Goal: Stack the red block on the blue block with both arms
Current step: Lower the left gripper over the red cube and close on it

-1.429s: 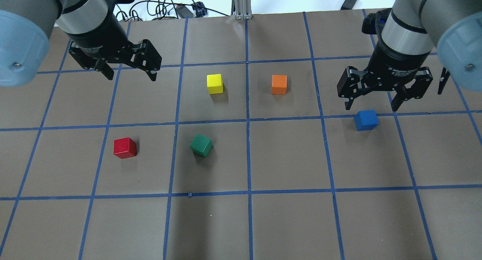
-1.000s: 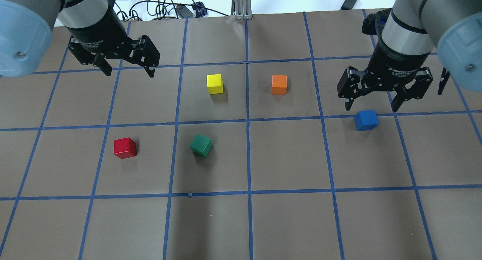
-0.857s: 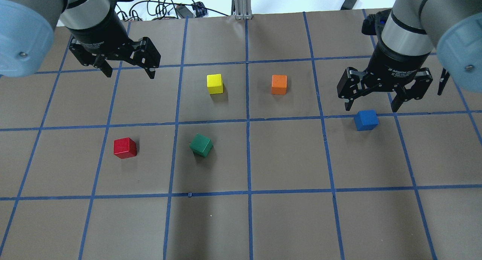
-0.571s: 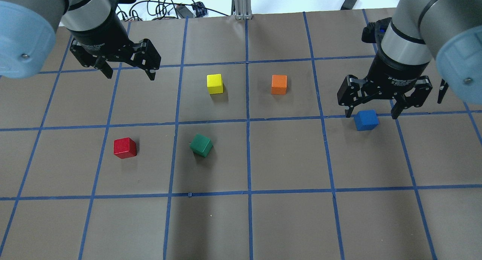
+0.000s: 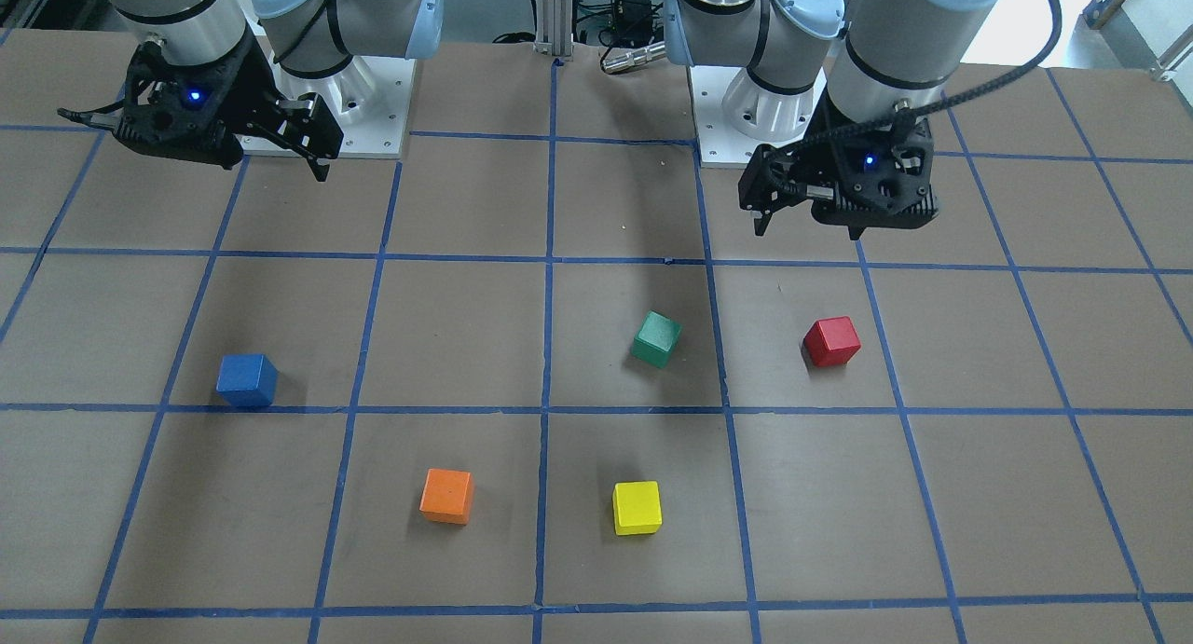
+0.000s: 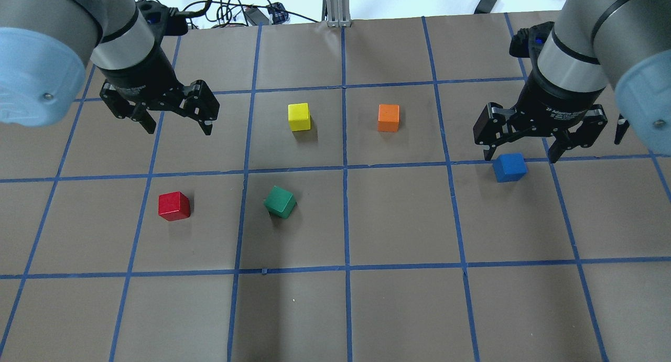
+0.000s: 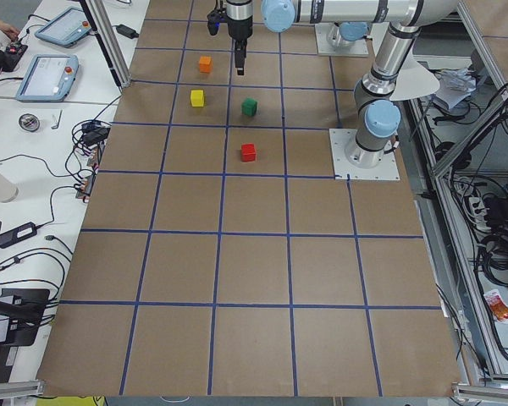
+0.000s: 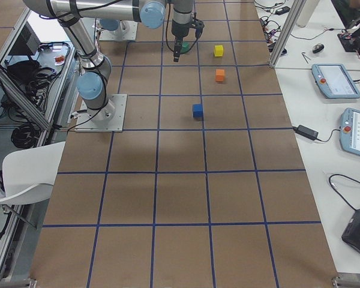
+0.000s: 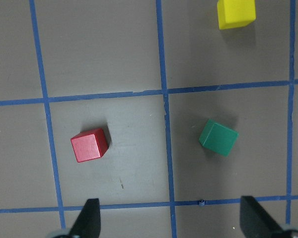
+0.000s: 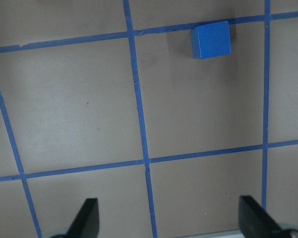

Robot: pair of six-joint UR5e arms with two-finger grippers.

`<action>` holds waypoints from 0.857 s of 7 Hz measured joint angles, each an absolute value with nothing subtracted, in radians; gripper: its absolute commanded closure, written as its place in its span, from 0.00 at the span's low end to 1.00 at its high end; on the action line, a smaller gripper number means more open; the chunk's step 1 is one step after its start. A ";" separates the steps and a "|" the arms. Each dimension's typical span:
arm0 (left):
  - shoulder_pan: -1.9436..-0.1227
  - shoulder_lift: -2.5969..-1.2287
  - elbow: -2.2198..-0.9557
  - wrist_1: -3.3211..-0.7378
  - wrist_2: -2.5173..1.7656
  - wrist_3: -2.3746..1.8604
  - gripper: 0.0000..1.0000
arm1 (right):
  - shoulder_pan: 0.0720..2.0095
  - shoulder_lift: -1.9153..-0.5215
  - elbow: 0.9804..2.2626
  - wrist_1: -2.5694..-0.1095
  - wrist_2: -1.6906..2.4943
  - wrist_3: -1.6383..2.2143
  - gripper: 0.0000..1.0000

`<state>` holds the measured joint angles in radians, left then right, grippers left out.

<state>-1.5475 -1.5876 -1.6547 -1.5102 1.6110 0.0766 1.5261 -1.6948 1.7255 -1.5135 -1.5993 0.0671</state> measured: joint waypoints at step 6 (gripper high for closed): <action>-1.306 -1.719 -1.958 -1.160 1.608 0.261 0.00 | 1.532 -1.704 1.688 -1.492 -1.583 0.072 0.00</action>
<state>-1.3059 -1.7189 -1.9578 -1.1596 1.6079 0.2612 1.5322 -1.7040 1.6876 -1.4921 -1.5831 0.0719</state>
